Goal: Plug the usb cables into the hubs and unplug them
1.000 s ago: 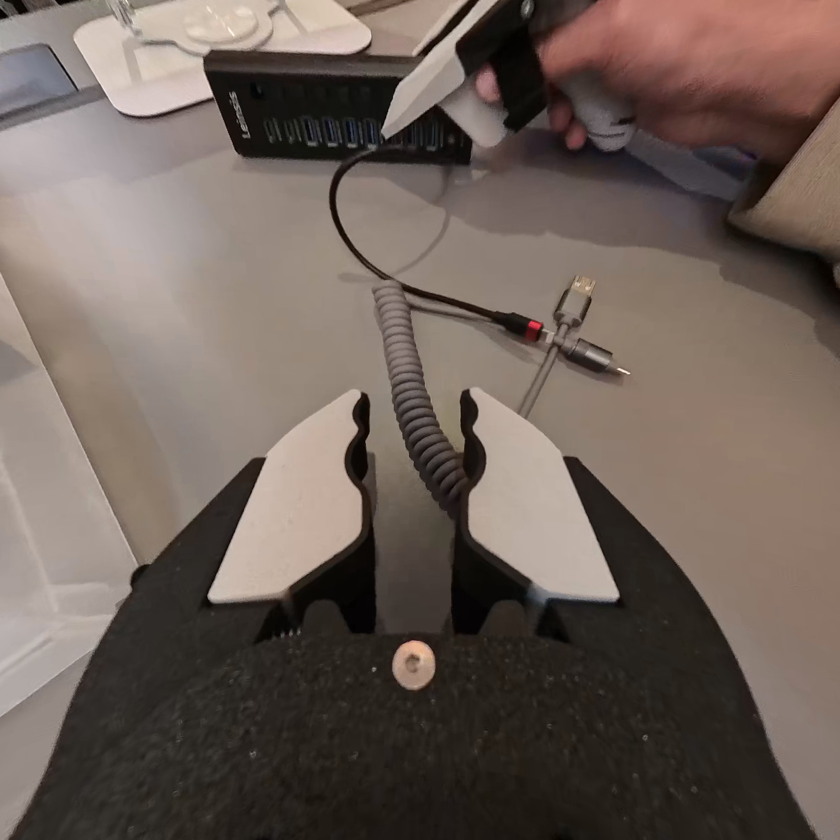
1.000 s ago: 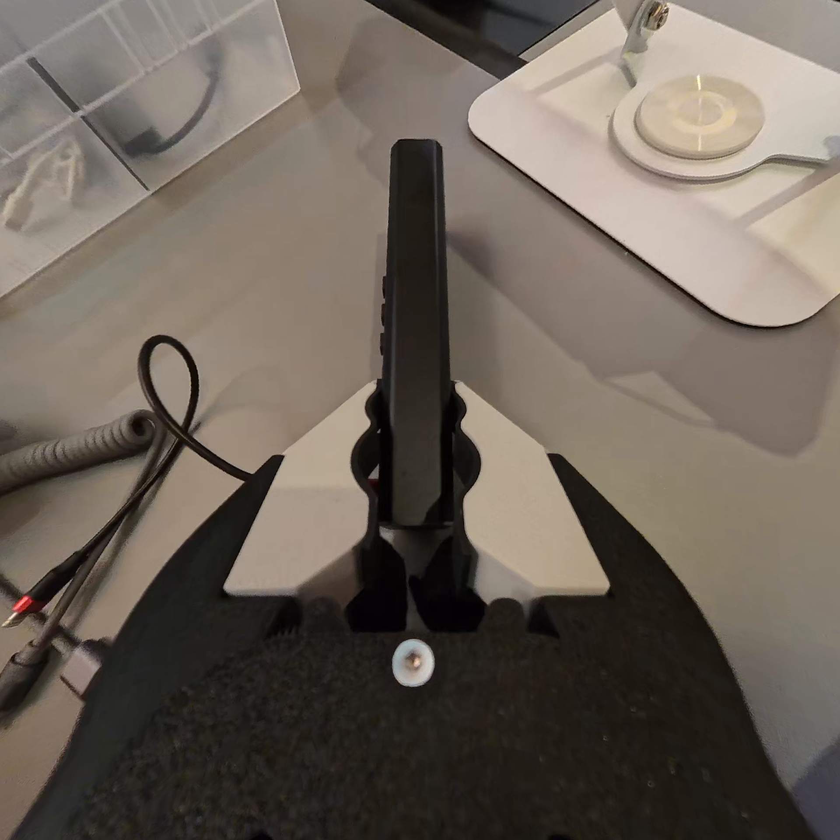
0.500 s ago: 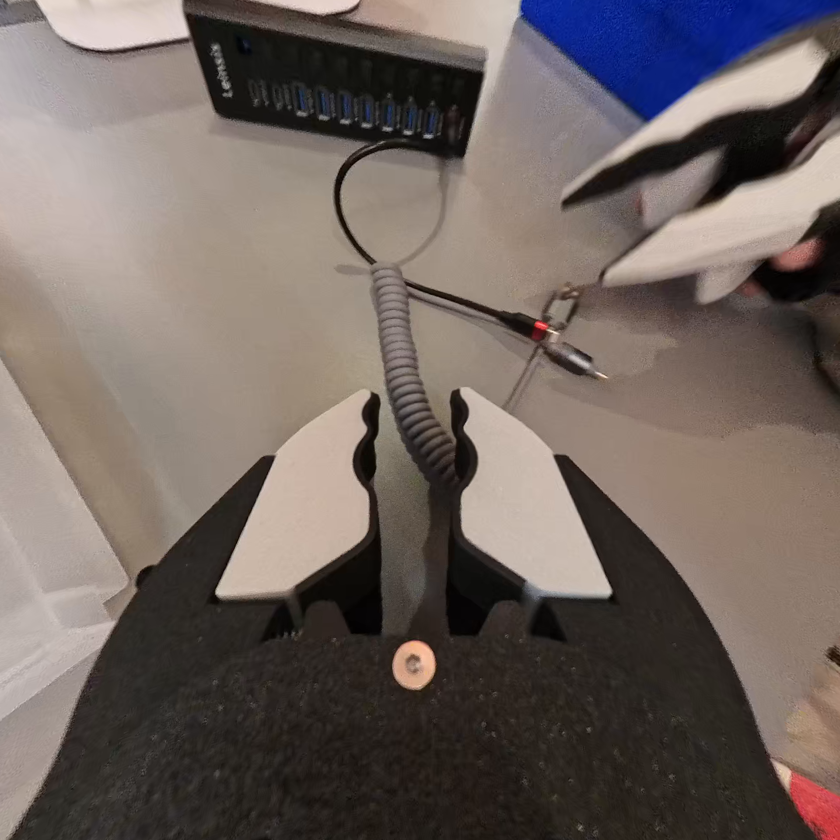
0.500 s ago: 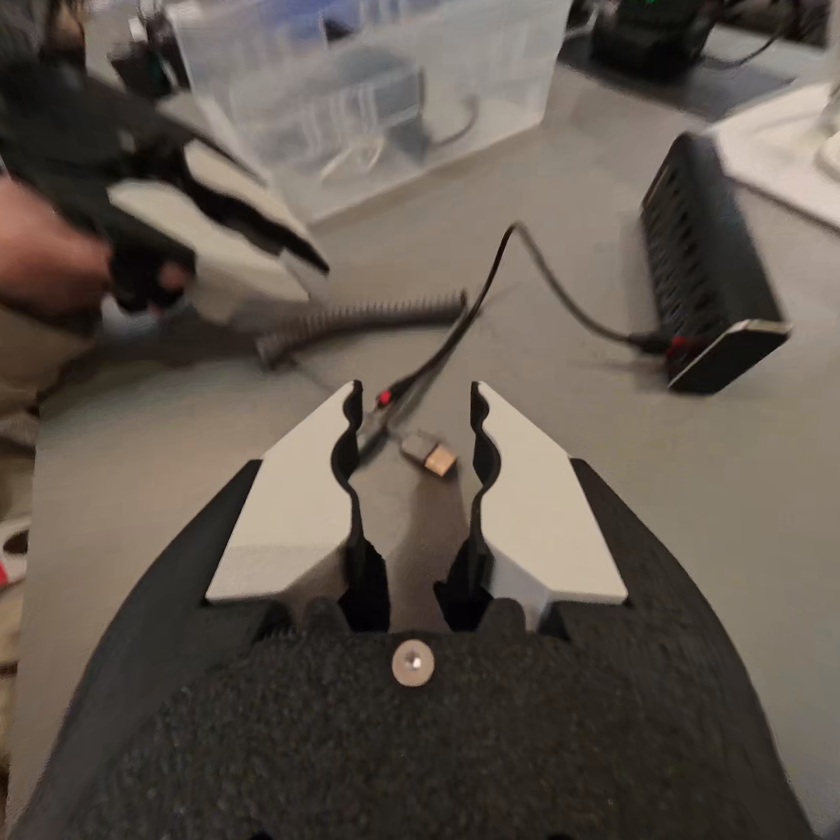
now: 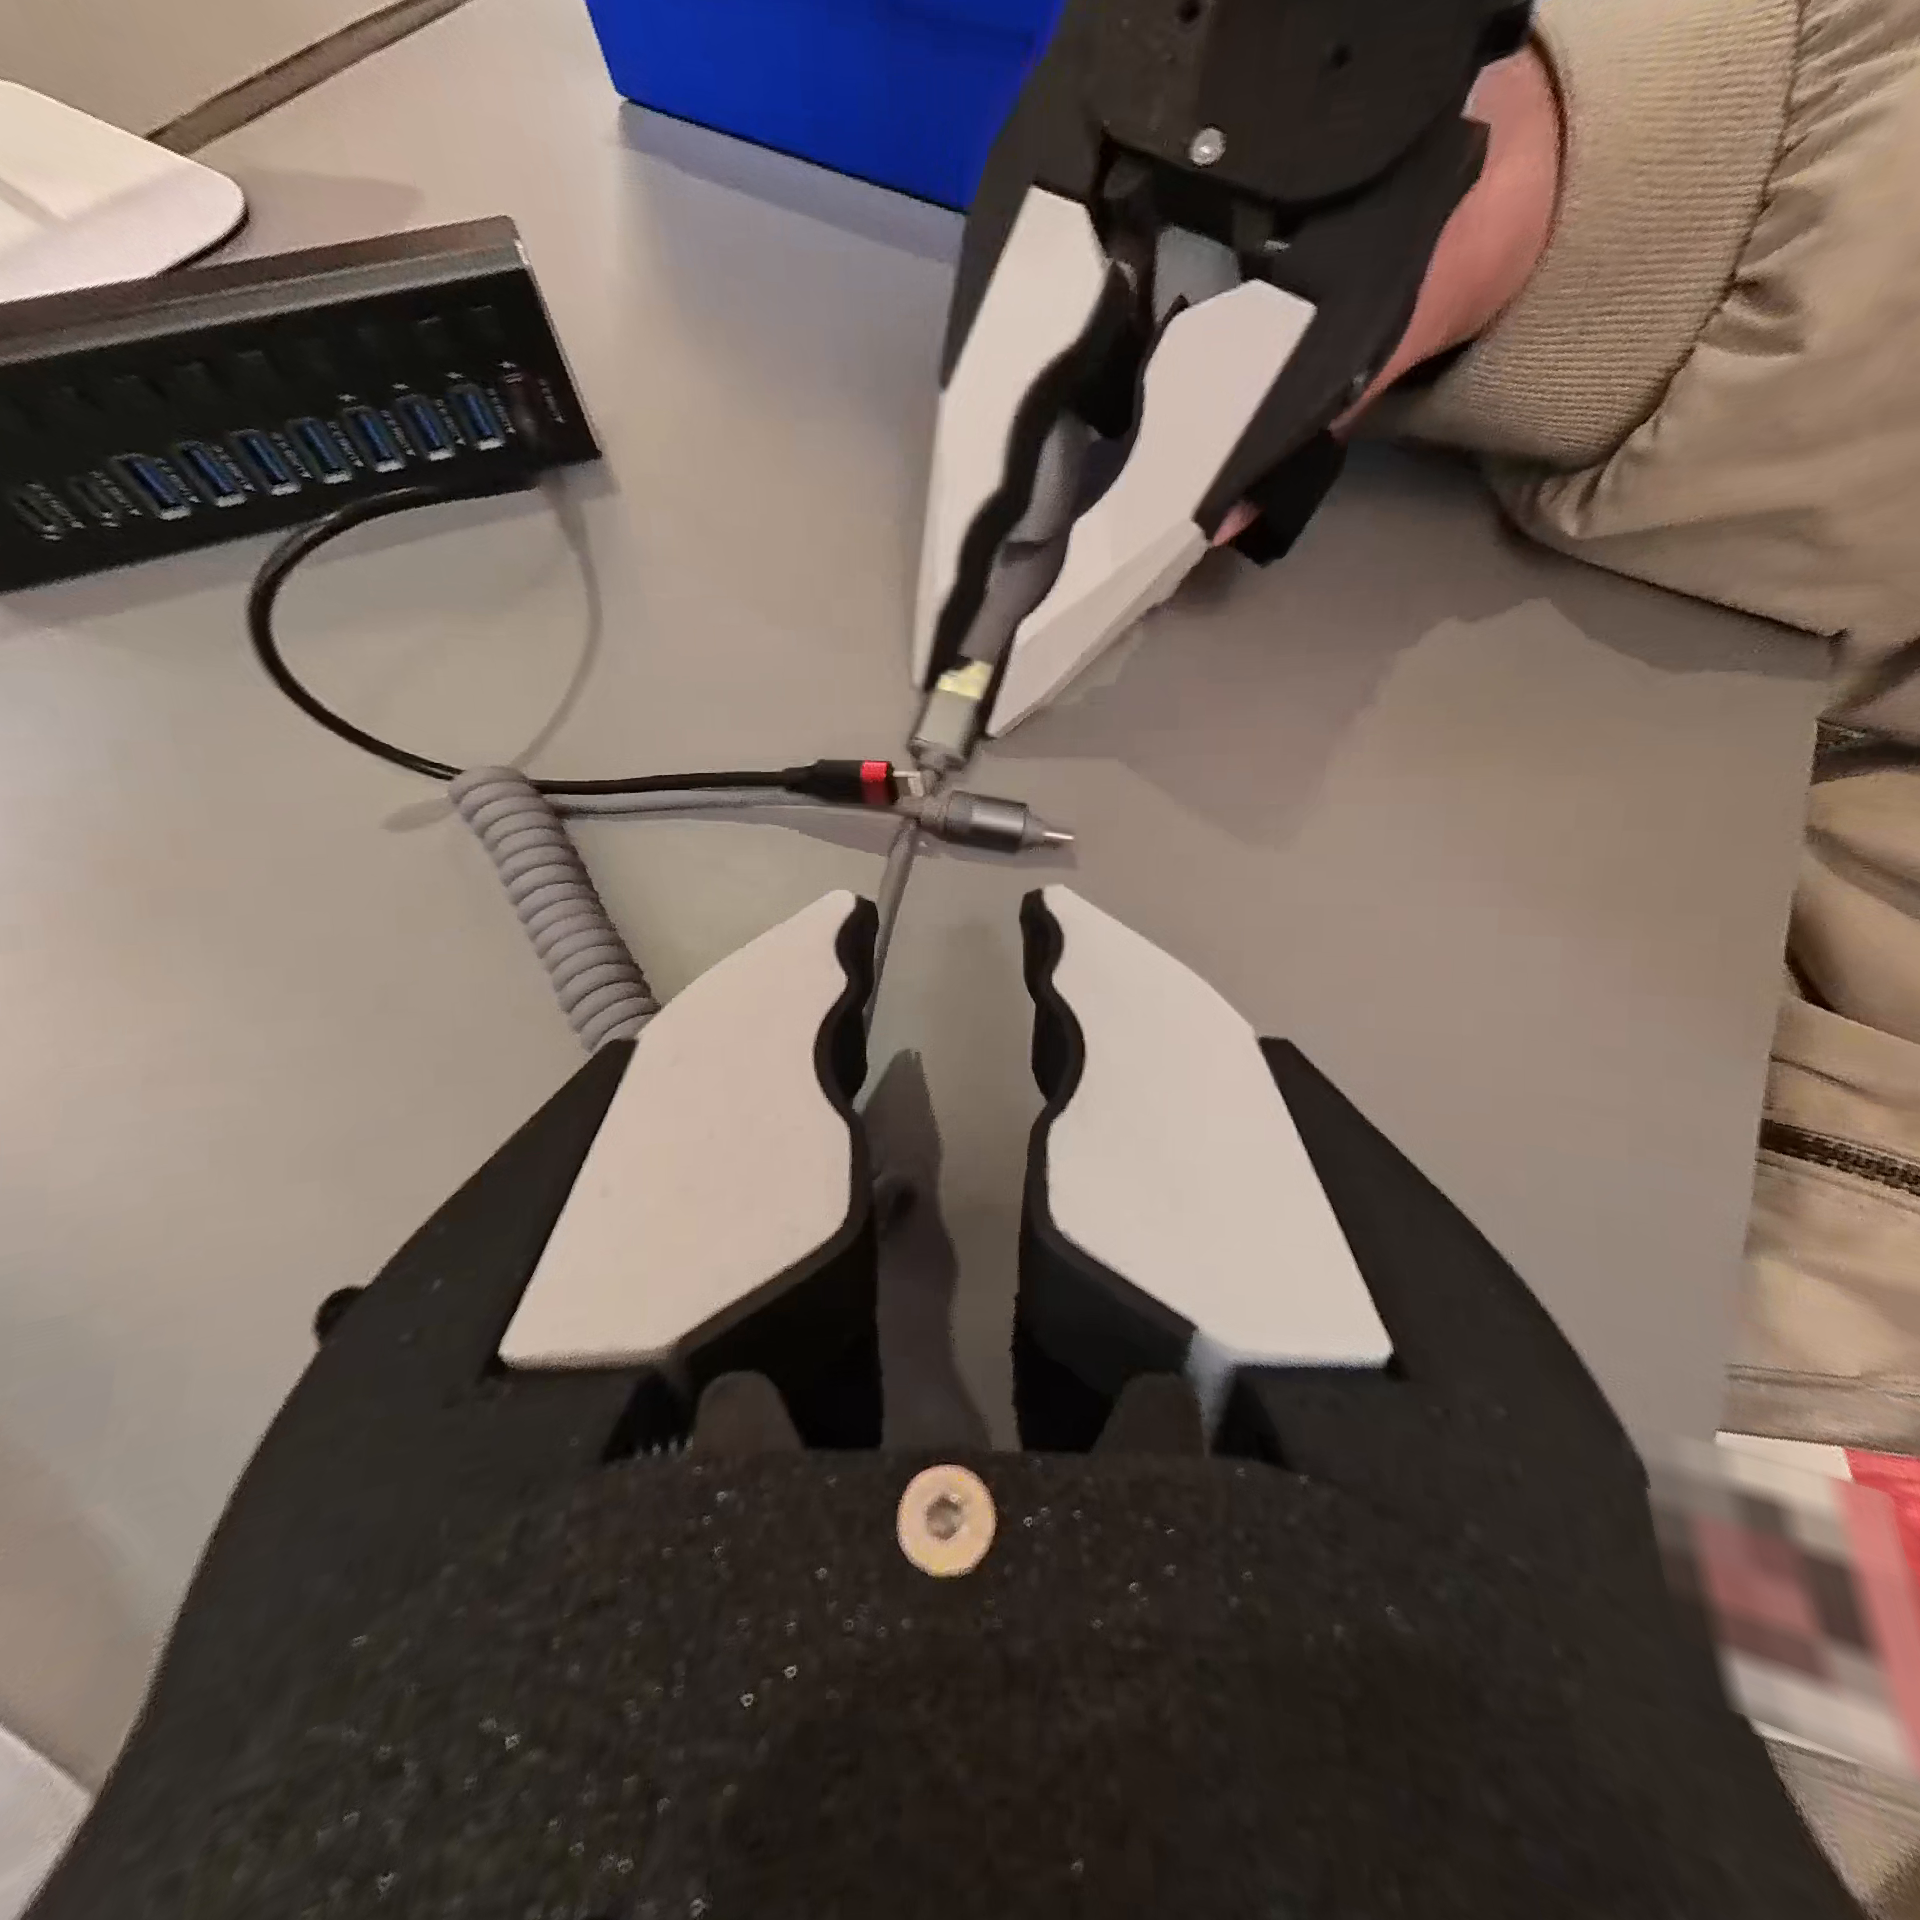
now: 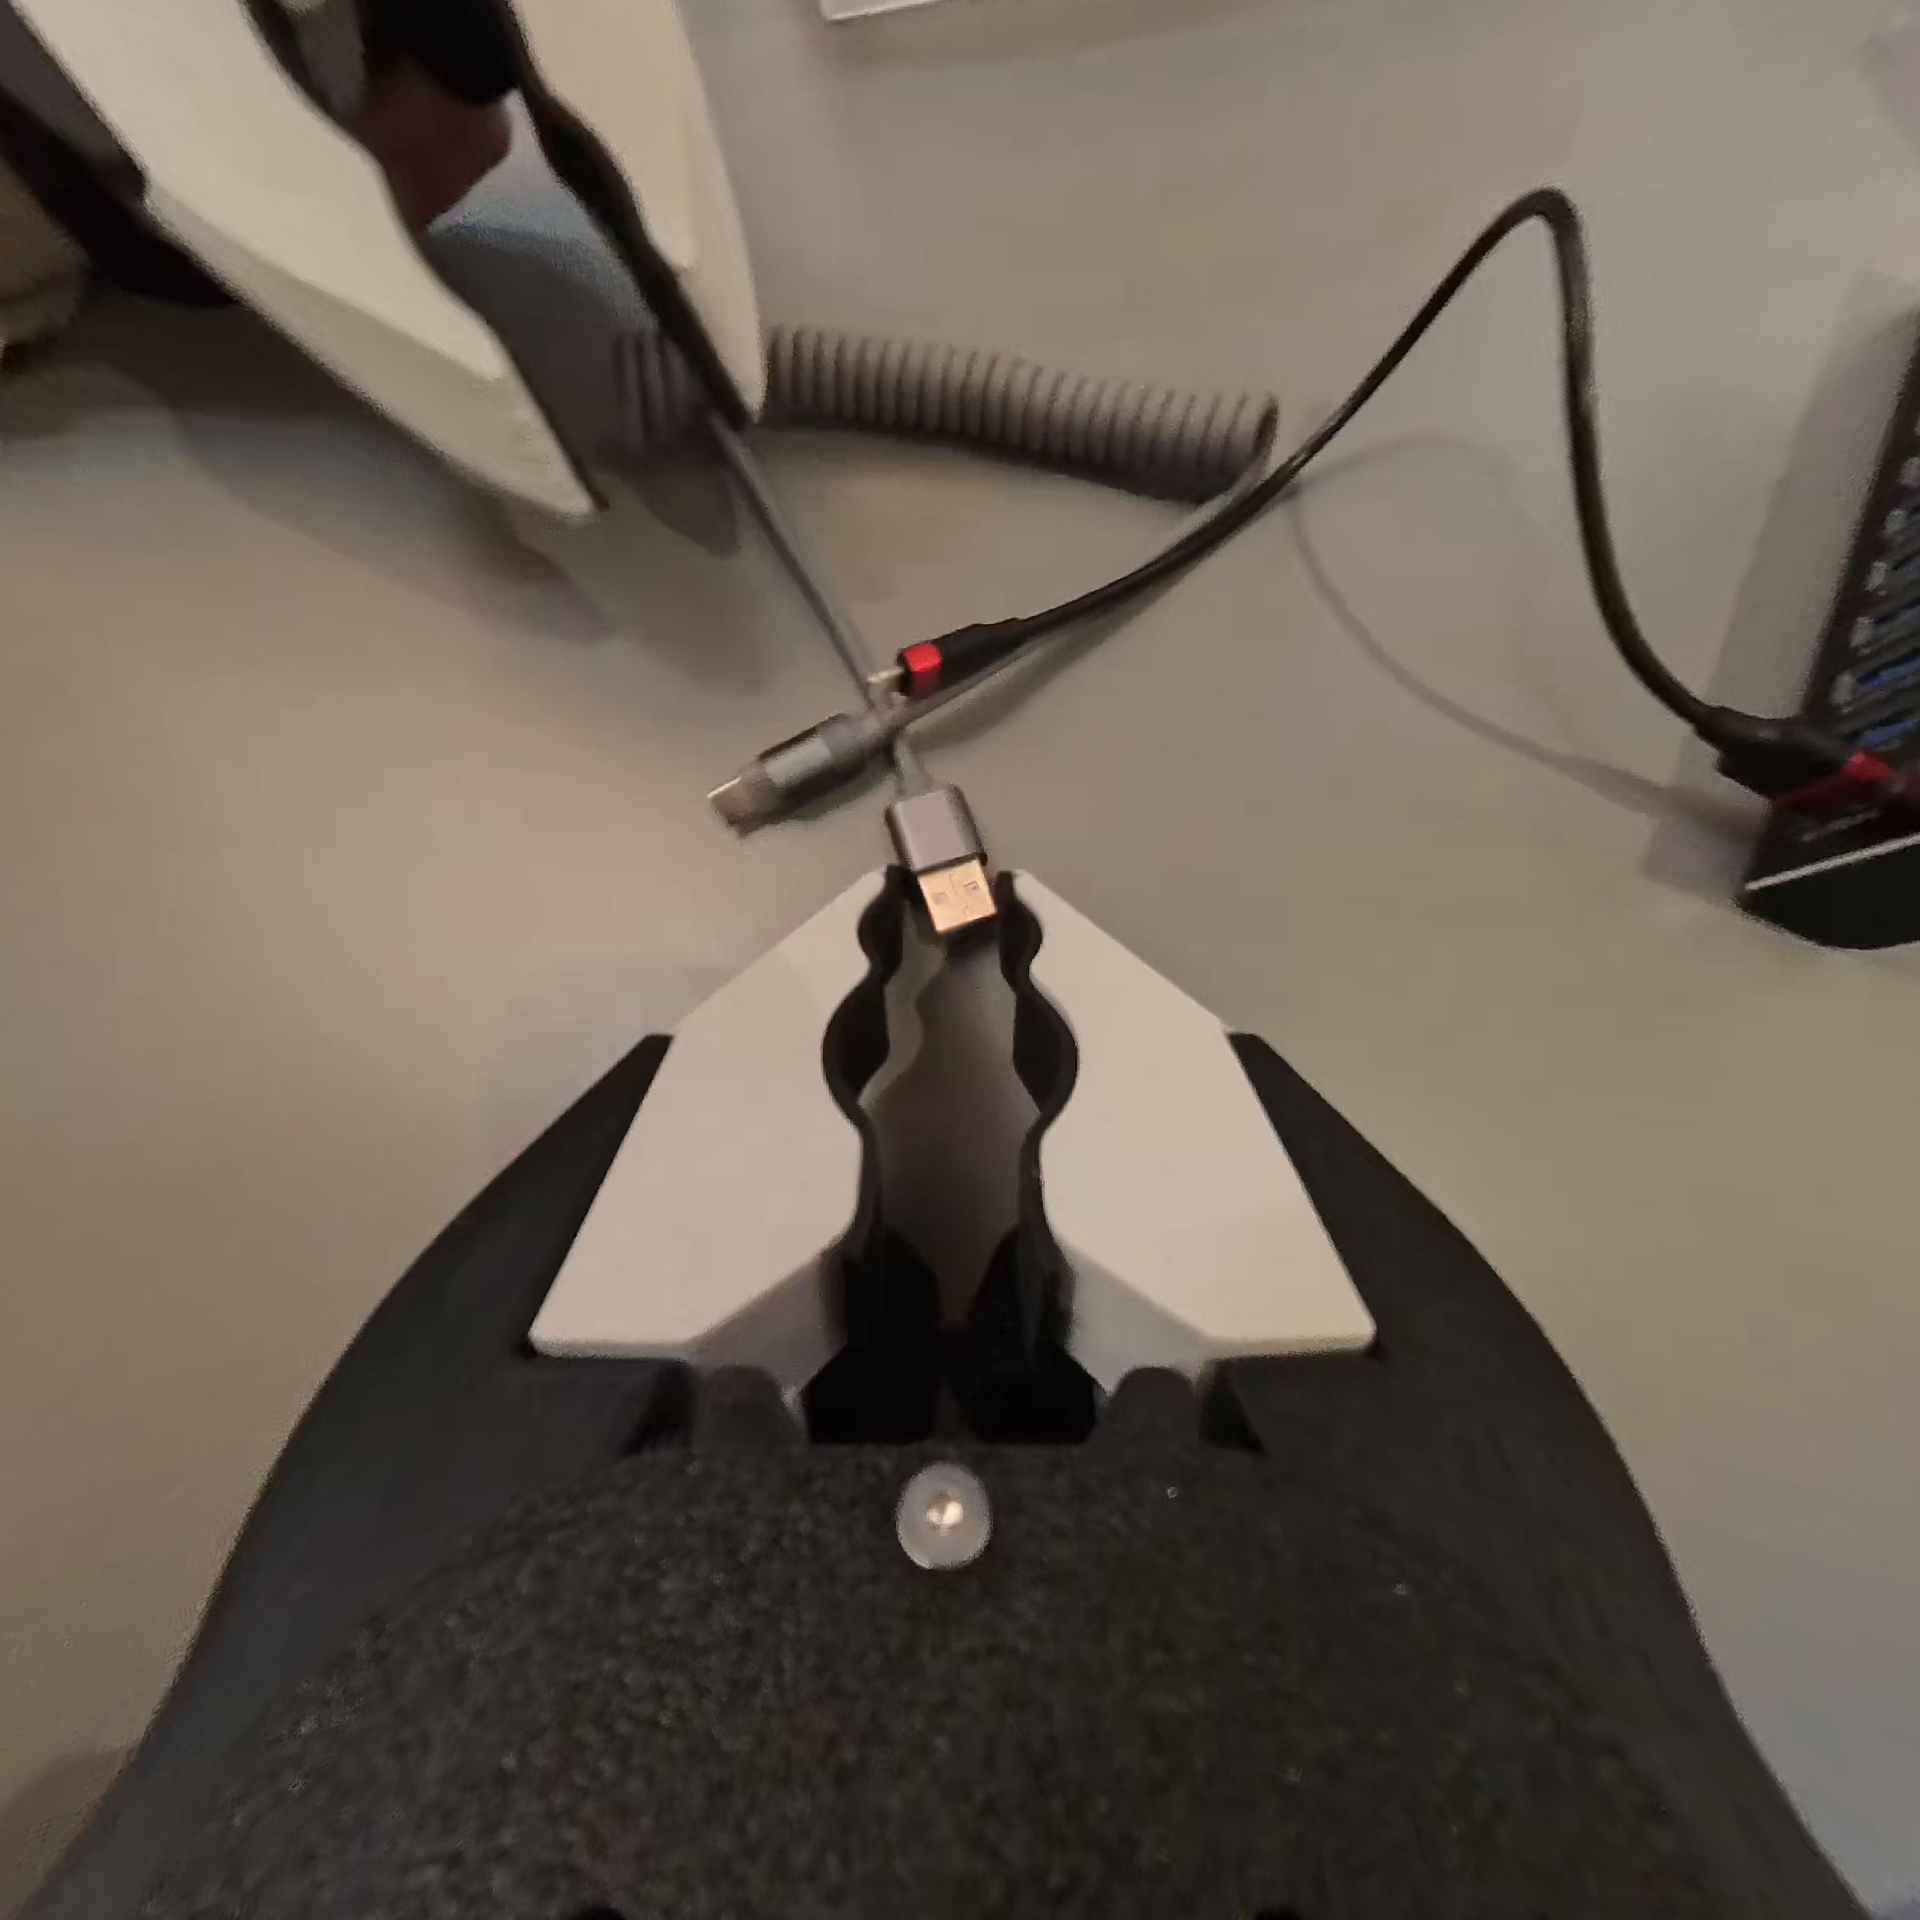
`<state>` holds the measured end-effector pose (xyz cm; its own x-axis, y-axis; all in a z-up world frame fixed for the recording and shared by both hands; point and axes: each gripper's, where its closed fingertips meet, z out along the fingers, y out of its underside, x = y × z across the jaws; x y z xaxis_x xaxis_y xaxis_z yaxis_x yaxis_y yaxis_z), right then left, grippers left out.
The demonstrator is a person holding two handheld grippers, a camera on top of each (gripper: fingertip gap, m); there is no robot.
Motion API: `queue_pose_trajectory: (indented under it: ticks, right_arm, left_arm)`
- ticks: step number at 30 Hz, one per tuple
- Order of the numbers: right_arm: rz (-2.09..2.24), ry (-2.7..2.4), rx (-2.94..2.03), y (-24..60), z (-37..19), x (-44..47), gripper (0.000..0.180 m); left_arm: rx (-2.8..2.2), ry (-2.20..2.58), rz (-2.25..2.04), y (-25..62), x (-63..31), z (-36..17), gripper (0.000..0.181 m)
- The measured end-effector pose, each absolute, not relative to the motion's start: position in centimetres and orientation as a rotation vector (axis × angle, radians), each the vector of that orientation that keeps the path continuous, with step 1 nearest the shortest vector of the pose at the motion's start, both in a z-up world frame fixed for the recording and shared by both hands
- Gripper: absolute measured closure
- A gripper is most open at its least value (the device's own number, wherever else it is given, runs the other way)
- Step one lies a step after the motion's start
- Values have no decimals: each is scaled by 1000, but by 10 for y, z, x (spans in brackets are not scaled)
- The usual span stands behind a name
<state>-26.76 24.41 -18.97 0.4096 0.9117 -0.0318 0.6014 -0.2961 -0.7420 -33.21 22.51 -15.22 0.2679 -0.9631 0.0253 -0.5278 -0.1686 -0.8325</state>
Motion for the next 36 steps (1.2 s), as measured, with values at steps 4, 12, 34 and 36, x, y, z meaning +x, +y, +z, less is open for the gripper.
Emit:
queue_pose_trajectory:
  ticks: [4, 12, 34, 36]
  right_arm:
    - [819, -1342, -1973, 209, -174, -285, 168]
    - [1277, -1313, -1807, 158, -124, -308, 168]
    - [1656, -872, -1494, 178, -47, -304, 168]
    - [1653, -903, -1516, 174, -53, -312, 168]
  left_arm:
    - [-1770, 1330, -775, 223, -335, -142, 154]
    - [-1614, 1281, -1019, 200, -338, -100, 150]
    - [-1597, 856, -1362, 171, -301, -66, 146]
    - [-1589, 786, -1407, 177, -306, -61, 146]
